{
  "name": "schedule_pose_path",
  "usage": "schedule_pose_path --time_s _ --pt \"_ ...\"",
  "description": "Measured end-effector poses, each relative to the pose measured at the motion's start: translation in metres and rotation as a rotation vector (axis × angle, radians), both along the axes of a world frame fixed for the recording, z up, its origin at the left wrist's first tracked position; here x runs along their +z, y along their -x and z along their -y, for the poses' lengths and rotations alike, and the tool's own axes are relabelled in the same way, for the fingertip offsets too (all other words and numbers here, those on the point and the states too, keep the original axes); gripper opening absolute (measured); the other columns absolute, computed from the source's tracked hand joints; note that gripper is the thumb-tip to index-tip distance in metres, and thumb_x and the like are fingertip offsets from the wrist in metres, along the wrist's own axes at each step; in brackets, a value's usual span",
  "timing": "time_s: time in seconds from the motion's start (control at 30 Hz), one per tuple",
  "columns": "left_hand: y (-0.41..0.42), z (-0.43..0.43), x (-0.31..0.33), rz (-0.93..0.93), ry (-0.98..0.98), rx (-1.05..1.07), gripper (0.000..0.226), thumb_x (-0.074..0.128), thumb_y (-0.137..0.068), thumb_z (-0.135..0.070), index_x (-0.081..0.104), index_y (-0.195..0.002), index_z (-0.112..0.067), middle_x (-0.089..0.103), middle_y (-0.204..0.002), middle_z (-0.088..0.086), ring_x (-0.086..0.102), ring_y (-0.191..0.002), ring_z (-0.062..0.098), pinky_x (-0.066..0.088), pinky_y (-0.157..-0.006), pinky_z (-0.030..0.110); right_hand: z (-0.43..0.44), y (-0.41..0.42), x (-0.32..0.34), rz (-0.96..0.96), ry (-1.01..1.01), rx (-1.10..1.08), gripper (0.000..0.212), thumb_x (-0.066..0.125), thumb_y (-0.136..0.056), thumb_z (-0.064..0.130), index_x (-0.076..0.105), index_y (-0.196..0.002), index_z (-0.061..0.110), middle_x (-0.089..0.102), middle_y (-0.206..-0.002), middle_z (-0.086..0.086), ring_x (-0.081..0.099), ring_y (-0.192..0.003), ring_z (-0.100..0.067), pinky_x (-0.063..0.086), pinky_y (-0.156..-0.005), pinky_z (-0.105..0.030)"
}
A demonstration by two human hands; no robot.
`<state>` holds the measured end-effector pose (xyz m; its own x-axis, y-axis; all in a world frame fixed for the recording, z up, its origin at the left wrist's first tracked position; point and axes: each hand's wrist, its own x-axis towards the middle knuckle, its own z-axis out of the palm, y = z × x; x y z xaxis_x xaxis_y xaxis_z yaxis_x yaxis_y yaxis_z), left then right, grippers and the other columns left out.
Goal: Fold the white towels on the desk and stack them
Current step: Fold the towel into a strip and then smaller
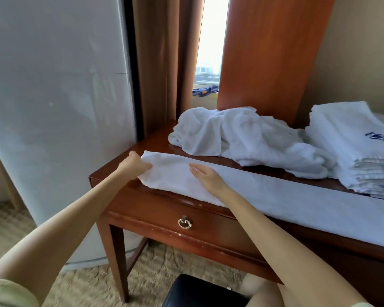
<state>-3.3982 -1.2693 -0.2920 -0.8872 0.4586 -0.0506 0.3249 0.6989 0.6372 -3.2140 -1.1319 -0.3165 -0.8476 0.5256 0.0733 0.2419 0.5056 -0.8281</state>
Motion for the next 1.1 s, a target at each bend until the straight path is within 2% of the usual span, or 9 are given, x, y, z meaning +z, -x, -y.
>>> schedule_pose_path --time_s 0.1,0.2,0.33,0.43,0.63,0.73,0.83,0.97,1.1 --pt "-0.02 -0.017 0.018 0.158 -0.354 -0.034 0.056 0.066 -0.087 -0.019 0.04 -0.131 0.001 0.054 -0.118 0.014 0.057 -0.104 0.028 0.052 -0.082 0.041 -0.005 -0.021 0.02 -0.114 0.274 -0.055 0.043 0.044 -0.101 0.041 0.051 -0.138 0.019 0.053 -0.14 0.002 0.049 -0.127 -0.014 0.038 -0.098 -0.026" --pt "-0.062 -0.045 0.037 0.058 -0.622 -0.131 0.047 0.07 -0.08 -0.014 0.05 -0.121 -0.003 0.062 -0.108 0.01 0.062 -0.1 0.026 0.053 -0.075 0.034 -0.018 -0.043 0.043 -0.232 0.622 -0.113 0.043 0.046 -0.098 0.048 0.056 -0.129 0.019 0.059 -0.132 -0.002 0.058 -0.116 -0.02 0.047 -0.097 -0.035" --pt "-0.162 -0.095 0.058 -0.14 -0.776 -0.449 0.038 0.072 -0.084 -0.02 0.047 -0.113 -0.022 0.058 -0.091 -0.006 0.062 -0.074 0.002 0.045 -0.052 0.013 -0.046 -0.095 0.079 -0.403 0.915 -0.203 0.062 0.044 -0.09 0.067 0.059 -0.118 0.014 0.064 -0.12 -0.009 0.062 -0.108 -0.03 0.048 -0.098 -0.046" --pt "-0.238 -0.132 0.047 -0.304 -0.677 -0.752 0.044 0.068 -0.086 -0.016 0.047 -0.124 -0.023 0.065 -0.099 0.0 0.06 -0.069 0.002 0.045 -0.057 0.016 -0.074 -0.153 0.09 -0.448 0.885 -0.288 0.065 0.051 -0.088 0.065 0.063 -0.121 0.011 0.066 -0.113 -0.01 0.063 -0.104 -0.026 0.048 -0.096 -0.042" --pt "-0.316 -0.159 0.005 -0.334 -0.44 -1.069 0.069 0.073 -0.082 -0.026 0.036 -0.14 -0.022 0.055 -0.127 -0.001 0.056 -0.105 0.013 0.048 -0.086 0.03 -0.122 -0.248 0.061 -0.216 0.559 -0.656 0.05 0.066 -0.089 0.035 0.056 -0.128 0.006 0.058 -0.126 -0.013 0.053 -0.123 -0.032 0.043 -0.105 -0.045" --pt "-0.3 -0.153 -0.009 -0.596 -0.321 -1.044 0.083 0.074 -0.078 -0.04 0.028 -0.146 -0.024 0.045 -0.141 -0.003 0.048 -0.122 0.014 0.042 -0.093 0.027 -0.132 -0.261 0.047 -0.054 0.37 -0.651 0.052 0.069 -0.088 0.021 0.051 -0.132 0.0 0.058 -0.127 -0.016 0.054 -0.12 -0.032 0.047 -0.088 -0.035" --pt "-0.27 -0.141 -0.019 -0.703 -0.107 -0.931 0.098 0.068 -0.076 -0.06 0.016 -0.152 -0.026 0.031 -0.154 -0.004 0.037 -0.137 0.019 0.025 -0.116 0.038 -0.134 -0.265 0.036 0.021 0.337 -0.652 0.048 0.071 -0.086 0.012 0.051 -0.128 0.0 0.06 -0.125 -0.016 0.058 -0.113 -0.031 0.049 -0.075 -0.032" --pt "-0.24 -0.127 -0.024 -0.728 0.064 -0.853 0.104 0.055 -0.072 -0.079 0.009 -0.153 -0.033 0.023 -0.158 -0.006 0.027 -0.143 0.018 0.011 -0.118 0.042 -0.137 -0.272 0.025 -0.066 0.3 -0.599 0.046 0.068 -0.087 0.005 0.053 -0.13 0.003 0.06 -0.127 -0.016 0.057 -0.116 -0.03 0.048 -0.095 -0.038" --pt "-0.234 -0.124 -0.025 -0.78 0.075 -0.879 0.096 0.051 -0.078 -0.076 0.012 -0.153 -0.032 0.023 -0.158 -0.006 0.019 -0.146 0.014 0.008 -0.119 0.041 -0.143 -0.287 0.034 -0.242 0.277 -0.574 0.046 0.069 -0.087 0.006 0.057 -0.13 0.012 0.061 -0.128 -0.007 0.057 -0.117 -0.023 0.046 -0.101 -0.039"
